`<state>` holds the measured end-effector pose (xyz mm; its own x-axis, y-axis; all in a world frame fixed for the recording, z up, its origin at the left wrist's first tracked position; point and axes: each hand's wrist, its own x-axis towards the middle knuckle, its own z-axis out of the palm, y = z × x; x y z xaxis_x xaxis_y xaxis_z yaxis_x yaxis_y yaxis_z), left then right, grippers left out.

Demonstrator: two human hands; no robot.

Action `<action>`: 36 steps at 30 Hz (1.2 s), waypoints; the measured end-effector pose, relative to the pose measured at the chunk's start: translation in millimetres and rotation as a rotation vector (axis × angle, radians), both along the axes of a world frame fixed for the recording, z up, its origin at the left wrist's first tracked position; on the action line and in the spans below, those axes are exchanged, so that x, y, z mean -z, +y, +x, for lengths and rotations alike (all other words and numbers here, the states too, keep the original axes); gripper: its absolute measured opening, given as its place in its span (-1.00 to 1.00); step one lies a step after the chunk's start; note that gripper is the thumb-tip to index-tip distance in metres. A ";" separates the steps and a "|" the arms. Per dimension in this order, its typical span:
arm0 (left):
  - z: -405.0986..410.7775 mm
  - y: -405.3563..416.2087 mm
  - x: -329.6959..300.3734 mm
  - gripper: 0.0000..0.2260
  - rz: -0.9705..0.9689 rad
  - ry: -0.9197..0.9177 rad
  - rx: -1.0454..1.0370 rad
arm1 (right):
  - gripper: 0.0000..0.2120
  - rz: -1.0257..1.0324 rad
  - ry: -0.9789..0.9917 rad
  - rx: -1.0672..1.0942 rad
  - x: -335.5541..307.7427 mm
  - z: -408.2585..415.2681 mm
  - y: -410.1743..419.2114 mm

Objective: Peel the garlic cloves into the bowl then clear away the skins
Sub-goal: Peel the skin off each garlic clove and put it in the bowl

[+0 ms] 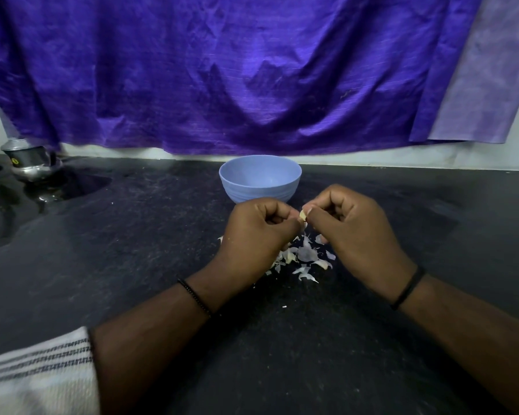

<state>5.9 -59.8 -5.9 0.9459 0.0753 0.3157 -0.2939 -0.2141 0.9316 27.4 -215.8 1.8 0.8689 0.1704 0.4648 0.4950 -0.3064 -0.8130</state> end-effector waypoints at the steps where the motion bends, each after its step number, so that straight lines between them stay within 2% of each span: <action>1: 0.2 -0.9 0.6 -0.93 0.000 -0.001 -0.004 | -0.90 -0.005 0.010 0.005 0.2 -0.2 0.5; 6: 3.2 -2.1 2.5 -0.94 0.034 -0.035 -0.043 | -0.95 0.022 0.093 0.020 -1.5 -2.7 4.0; 13: 4.9 0.1 6.4 -0.95 0.148 -0.113 -0.110 | -0.84 0.102 0.141 0.012 -2.2 -4.0 4.9; 17: 4.6 0.6 6.2 -0.94 0.236 -0.160 -0.145 | -0.95 0.208 0.243 -0.034 -4.5 -3.6 5.4; 22: 0.7 0.7 3.6 -0.90 0.338 -0.253 -0.141 | -0.94 0.311 0.266 -0.043 -6.8 -3.1 4.1; 30: -2.8 1.3 -0.9 -0.90 0.459 -0.385 -0.208 | -0.92 0.233 0.225 -0.034 -6.1 -4.3 6.7; 36: -5.9 2.5 -4.5 -0.90 0.467 -0.390 -0.218 | -0.88 0.159 0.188 -0.032 -6.1 -4.9 7.9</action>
<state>0.0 -57.3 -1.4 0.7334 0.0241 0.6794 -0.4963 -0.6641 0.5592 22.5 -207.9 7.9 0.9380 0.1364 0.3186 0.3378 -0.1538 -0.9286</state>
